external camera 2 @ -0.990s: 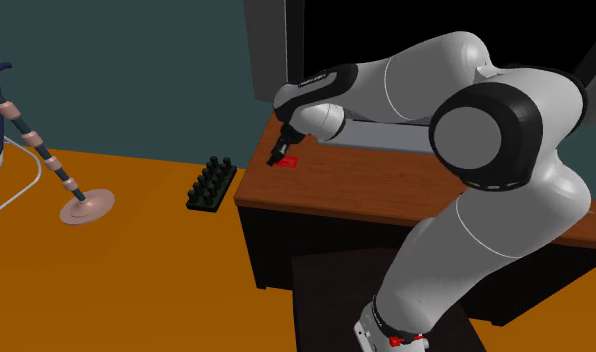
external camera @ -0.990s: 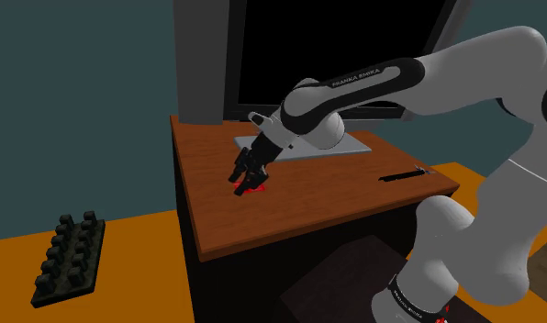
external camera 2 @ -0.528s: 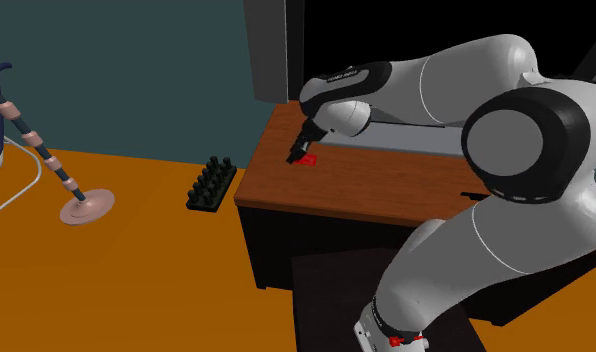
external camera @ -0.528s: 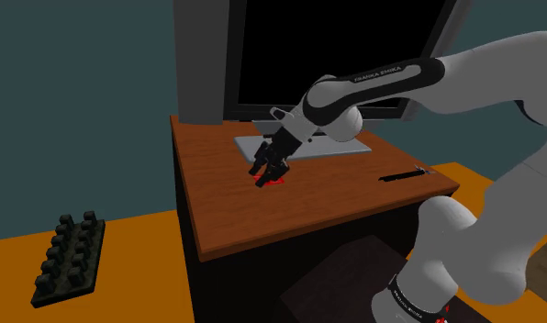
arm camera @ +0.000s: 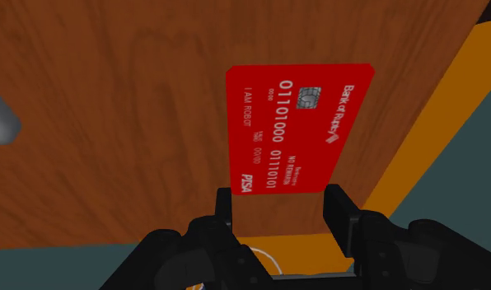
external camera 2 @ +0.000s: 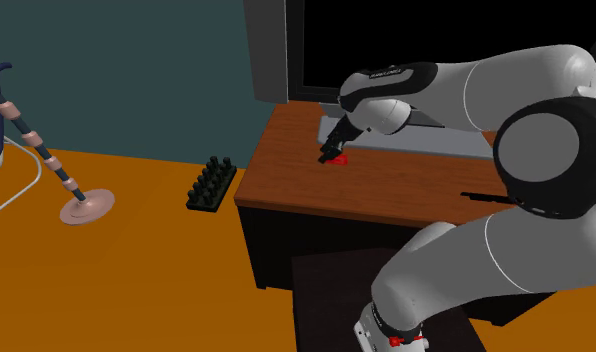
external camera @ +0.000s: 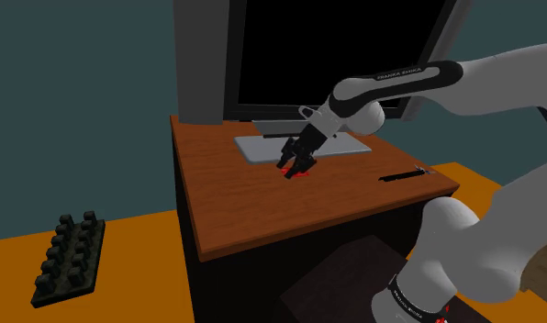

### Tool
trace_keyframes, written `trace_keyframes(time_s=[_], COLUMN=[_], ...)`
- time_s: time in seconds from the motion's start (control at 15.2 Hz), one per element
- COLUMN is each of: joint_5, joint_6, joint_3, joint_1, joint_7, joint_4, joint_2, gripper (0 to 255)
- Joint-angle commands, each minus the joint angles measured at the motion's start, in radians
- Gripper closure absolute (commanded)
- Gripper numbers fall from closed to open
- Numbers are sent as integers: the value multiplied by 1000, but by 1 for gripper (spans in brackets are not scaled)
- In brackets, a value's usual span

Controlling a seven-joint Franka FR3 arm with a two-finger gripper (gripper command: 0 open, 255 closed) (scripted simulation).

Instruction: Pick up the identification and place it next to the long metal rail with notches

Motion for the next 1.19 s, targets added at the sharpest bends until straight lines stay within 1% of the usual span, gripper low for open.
trace_keyframes(time_s=[0.0, 0.26, 0.59, 0.86, 1.12], joint_5=[-29, -81, -132, -157, -162], joint_6=[-38, -111, -204, -278, -354], joint_3=[-35, -109, -213, -305, -411], joint_1=[-32, -89, -141, -164, -166], joint_7=[-35, -106, -205, -292, -390], joint_4=[-1, 16, 67, 131, 214], joint_2=[-18, -36, -27, 6, 64], gripper=[255, 255, 255, 255, 255])
